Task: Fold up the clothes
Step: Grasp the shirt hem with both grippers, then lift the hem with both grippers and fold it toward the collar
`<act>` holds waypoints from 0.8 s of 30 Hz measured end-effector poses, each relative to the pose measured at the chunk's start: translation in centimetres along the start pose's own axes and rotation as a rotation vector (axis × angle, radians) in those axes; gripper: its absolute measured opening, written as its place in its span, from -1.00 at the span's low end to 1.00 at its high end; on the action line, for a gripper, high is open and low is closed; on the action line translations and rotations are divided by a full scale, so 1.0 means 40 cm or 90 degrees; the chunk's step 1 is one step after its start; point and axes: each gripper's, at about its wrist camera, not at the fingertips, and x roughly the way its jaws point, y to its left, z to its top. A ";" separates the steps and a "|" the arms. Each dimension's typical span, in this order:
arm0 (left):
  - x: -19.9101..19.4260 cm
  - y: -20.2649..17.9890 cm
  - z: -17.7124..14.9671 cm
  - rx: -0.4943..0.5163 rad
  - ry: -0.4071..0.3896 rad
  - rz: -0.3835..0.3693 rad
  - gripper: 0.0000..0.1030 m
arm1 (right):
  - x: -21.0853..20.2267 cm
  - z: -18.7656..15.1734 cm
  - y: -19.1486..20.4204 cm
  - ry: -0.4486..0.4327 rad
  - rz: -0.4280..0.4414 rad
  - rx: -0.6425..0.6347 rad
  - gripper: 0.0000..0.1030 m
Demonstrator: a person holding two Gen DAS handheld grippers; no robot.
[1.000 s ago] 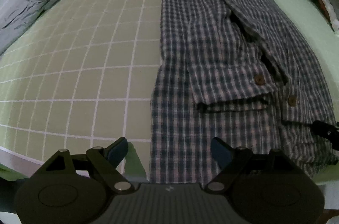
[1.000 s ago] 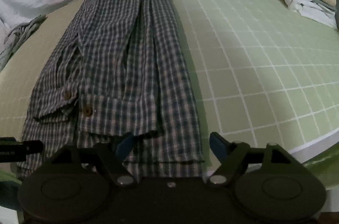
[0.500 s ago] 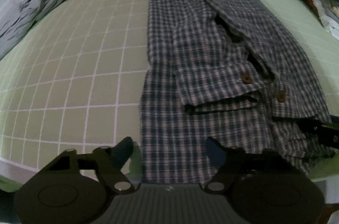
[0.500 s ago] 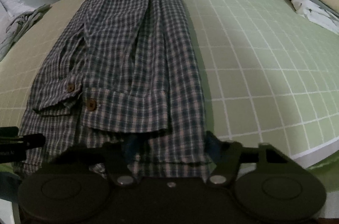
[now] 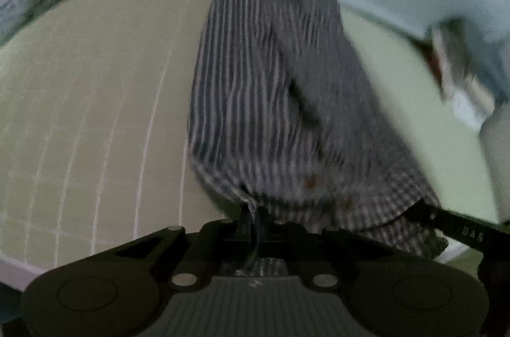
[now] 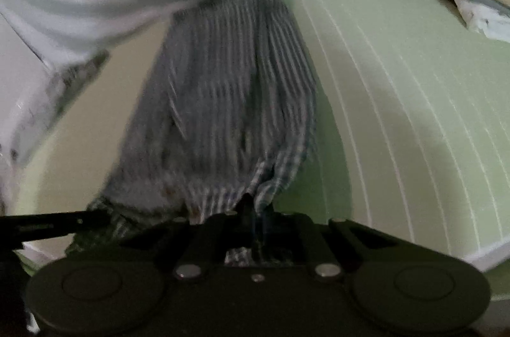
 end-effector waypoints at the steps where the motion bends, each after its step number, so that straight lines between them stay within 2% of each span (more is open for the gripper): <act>1: -0.011 -0.004 0.023 -0.001 -0.017 -0.005 -0.96 | -0.009 0.025 0.005 -0.015 0.010 0.003 -0.92; 4: -0.028 -0.010 0.090 -0.011 -0.059 -0.022 -0.96 | -0.005 0.097 0.006 -0.051 0.019 0.011 -0.92; 7: -0.032 -0.004 0.166 -0.015 -0.100 -0.020 -0.96 | 0.005 0.170 0.003 -0.087 0.025 0.019 -0.92; 13: -0.002 0.002 0.319 -0.035 -0.151 -0.021 -0.96 | 0.037 0.314 -0.009 -0.146 0.032 0.041 -0.92; 18: 0.049 0.017 0.391 -0.045 -0.151 -0.014 -0.96 | 0.122 0.391 -0.029 -0.137 0.027 0.054 -0.92; 24: 0.187 0.061 0.455 -0.064 -0.112 -0.003 -0.96 | 0.288 0.425 -0.049 -0.086 0.004 0.045 -0.92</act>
